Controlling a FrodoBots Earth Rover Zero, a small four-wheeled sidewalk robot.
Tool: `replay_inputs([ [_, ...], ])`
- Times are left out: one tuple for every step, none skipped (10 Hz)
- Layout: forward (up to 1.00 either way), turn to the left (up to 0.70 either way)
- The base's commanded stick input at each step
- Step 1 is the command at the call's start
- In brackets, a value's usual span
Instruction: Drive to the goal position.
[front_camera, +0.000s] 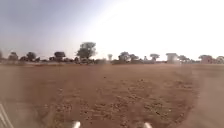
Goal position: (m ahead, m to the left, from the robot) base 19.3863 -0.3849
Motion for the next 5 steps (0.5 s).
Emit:
replay_inputs([
  [0.7,0.0],
  [0.7,0.0],
  [0.7,0.0],
  [0.7,0.0],
  [0.7,0.0],
])
